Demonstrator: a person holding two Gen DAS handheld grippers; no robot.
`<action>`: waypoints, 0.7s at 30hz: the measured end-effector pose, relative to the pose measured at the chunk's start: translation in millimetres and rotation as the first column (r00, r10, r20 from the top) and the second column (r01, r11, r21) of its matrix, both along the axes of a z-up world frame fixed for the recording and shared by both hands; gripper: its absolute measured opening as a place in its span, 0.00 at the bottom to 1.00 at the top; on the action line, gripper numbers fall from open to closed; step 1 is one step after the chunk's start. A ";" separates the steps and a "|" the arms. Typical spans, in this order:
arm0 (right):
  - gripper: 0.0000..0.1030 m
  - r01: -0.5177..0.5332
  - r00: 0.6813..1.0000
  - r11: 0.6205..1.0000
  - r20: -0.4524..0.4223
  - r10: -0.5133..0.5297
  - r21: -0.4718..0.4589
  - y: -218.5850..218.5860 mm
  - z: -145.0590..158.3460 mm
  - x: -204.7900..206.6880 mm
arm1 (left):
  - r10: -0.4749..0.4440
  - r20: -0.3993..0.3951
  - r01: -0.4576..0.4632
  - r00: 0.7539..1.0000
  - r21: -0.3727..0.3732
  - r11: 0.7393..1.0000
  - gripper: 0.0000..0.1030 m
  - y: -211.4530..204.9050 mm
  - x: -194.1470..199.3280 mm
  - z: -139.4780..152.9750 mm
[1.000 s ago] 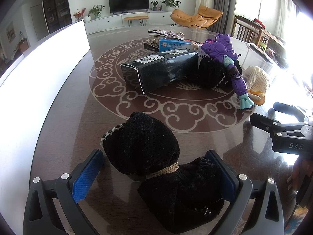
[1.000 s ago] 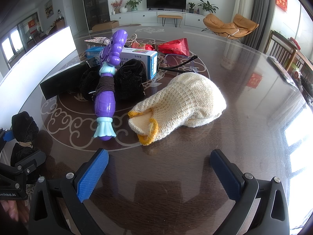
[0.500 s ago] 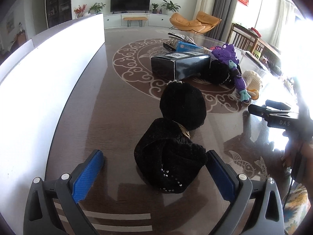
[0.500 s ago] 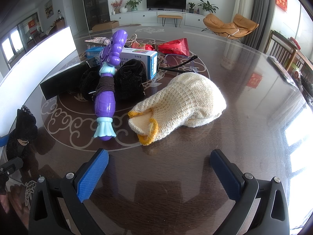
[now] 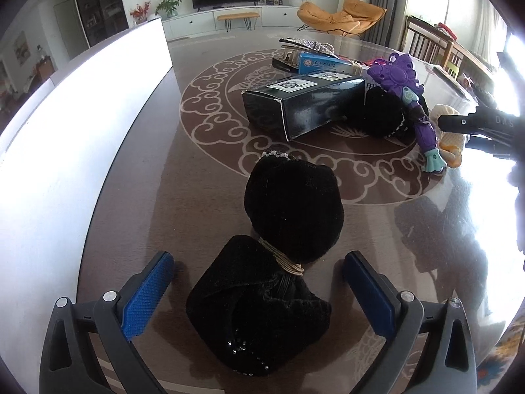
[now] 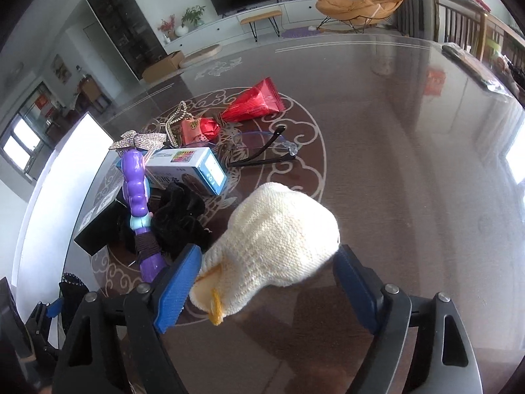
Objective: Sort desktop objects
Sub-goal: 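Grasp the cream crocheted bag with the right tool while the left tool holds the black items, then carry both items into the white bin and open both tools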
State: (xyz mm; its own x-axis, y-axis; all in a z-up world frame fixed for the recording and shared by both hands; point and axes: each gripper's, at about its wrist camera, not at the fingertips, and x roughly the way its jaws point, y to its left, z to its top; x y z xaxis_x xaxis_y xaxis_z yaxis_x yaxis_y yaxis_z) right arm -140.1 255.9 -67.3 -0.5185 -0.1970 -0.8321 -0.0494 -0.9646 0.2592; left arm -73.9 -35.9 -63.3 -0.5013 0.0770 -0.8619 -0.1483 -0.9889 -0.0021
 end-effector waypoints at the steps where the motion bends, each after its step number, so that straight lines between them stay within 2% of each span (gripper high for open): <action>1: 0.75 0.000 1.000 1.000 0.007 0.000 0.007 -5.4 -2.0 -4.5 | 0.002 -0.005 -0.002 1.000 -0.007 1.000 0.96 1.1 1.0 1.8; 2: 0.70 -0.001 1.000 1.000 0.009 0.001 0.028 -10.1 -3.6 -6.9 | -0.012 -0.021 0.012 1.000 -0.004 1.000 0.75 2.6 4.2 5.7; 3: 0.66 -0.007 1.000 0.998 -0.001 0.008 0.058 -14.5 -1.7 -7.5 | -0.030 -0.032 0.030 0.999 -0.006 1.000 0.60 4.2 8.3 10.4; 4: 0.57 -0.023 0.999 0.996 -0.022 0.025 0.088 -17.7 1.9 -5.7 | -0.045 -0.033 0.045 0.998 -0.014 0.999 0.34 5.7 12.1 13.4; 6: 0.53 -0.053 0.996 0.985 -0.057 0.063 0.162 -20.0 7.8 1.7 | -0.059 -0.055 0.056 0.997 -0.055 0.997 0.34 5.8 19.7 16.3; 7: 0.50 -0.068 0.994 0.980 -0.067 0.081 0.186 -19.1 10.3 5.6 | -0.062 -0.063 0.059 0.996 -0.051 0.997 0.34 3.0 24.1 16.7; 10: 0.50 -0.102 0.989 0.980 -0.090 0.118 0.170 -8.5 21.2 21.2 | -0.036 -0.072 0.038 0.997 0.028 0.999 0.34 -11.2 38.1 20.0; 13: 0.50 -0.135 0.976 0.979 -0.147 0.158 0.153 -4.6 45.1 45.9 | 0.010 -0.101 0.002 0.995 0.118 0.993 0.34 -26.6 51.9 36.6; 17: 0.50 -0.230 0.943 0.966 -0.218 0.251 0.120 -33.7 86.3 61.8 | 0.090 -0.167 -0.050 0.982 0.229 0.972 0.34 -57.1 61.4 84.1; 21: 0.50 -0.366 0.878 0.926 -0.296 0.377 0.092 -110.0 129.0 58.7 | 0.206 -0.242 -0.136 0.948 0.276 0.951 0.34 -114.8 68.6 138.8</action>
State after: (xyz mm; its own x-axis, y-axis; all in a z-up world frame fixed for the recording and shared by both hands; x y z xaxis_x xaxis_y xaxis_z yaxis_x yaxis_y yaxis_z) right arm -81.4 145.8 61.7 -0.6399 -0.4007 -0.6557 0.3902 -0.9045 0.1719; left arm -5.3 -150.7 75.5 -0.7329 0.1672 -0.6594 -0.0065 -0.9710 -0.2390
